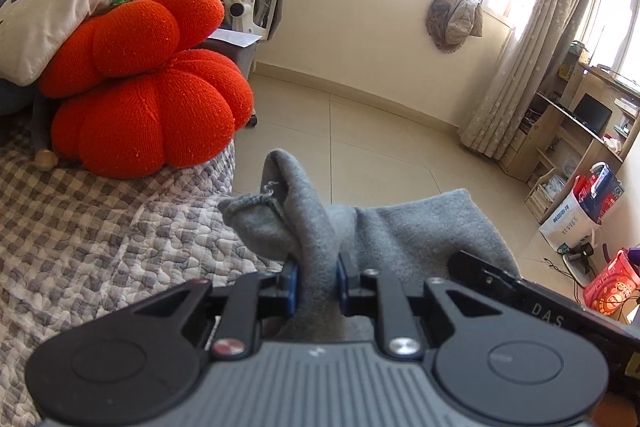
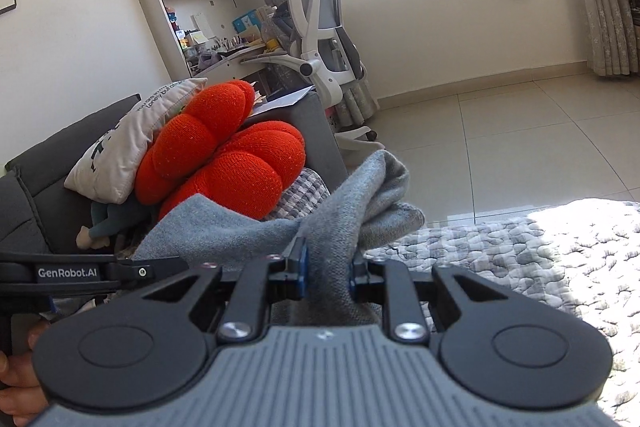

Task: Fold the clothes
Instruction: 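Lift the folded sweater with both grippers and carry it toward the sofa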

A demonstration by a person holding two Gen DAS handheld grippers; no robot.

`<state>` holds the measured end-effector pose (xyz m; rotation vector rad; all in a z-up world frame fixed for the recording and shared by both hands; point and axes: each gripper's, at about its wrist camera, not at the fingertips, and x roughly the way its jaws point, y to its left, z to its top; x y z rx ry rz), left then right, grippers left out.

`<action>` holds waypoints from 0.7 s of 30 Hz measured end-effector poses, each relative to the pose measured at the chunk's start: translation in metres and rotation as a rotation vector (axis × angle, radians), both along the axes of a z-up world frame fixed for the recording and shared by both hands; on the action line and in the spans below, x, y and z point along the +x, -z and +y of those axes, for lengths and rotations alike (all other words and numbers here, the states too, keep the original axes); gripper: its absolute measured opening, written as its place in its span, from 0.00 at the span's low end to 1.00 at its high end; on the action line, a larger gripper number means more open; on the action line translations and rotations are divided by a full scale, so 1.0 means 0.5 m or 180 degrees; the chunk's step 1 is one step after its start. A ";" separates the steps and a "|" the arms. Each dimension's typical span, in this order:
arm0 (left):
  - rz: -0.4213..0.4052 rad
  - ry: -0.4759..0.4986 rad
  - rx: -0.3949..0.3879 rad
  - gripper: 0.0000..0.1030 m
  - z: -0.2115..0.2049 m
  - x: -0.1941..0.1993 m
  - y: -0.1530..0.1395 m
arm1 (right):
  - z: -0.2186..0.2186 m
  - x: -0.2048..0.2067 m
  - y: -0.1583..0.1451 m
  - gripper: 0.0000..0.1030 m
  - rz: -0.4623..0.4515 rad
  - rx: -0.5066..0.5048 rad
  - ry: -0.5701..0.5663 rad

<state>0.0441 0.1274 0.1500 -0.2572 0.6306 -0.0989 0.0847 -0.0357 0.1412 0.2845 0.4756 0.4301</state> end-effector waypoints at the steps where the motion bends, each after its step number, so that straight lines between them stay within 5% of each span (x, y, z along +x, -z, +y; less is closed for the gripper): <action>1: -0.0013 -0.0041 0.0013 0.18 0.017 -0.010 -0.007 | 0.016 -0.002 -0.005 0.22 -0.0027 -0.0008 -0.0031; 12: -0.0223 -0.0649 -0.0348 0.18 0.271 -0.146 -0.072 | 0.268 -0.004 -0.039 0.21 -0.0121 -0.0098 -0.0580; 21: -0.0949 -0.1635 -0.0641 0.18 0.552 -0.352 -0.165 | 0.600 -0.006 -0.172 0.21 -0.0526 0.0012 -0.1573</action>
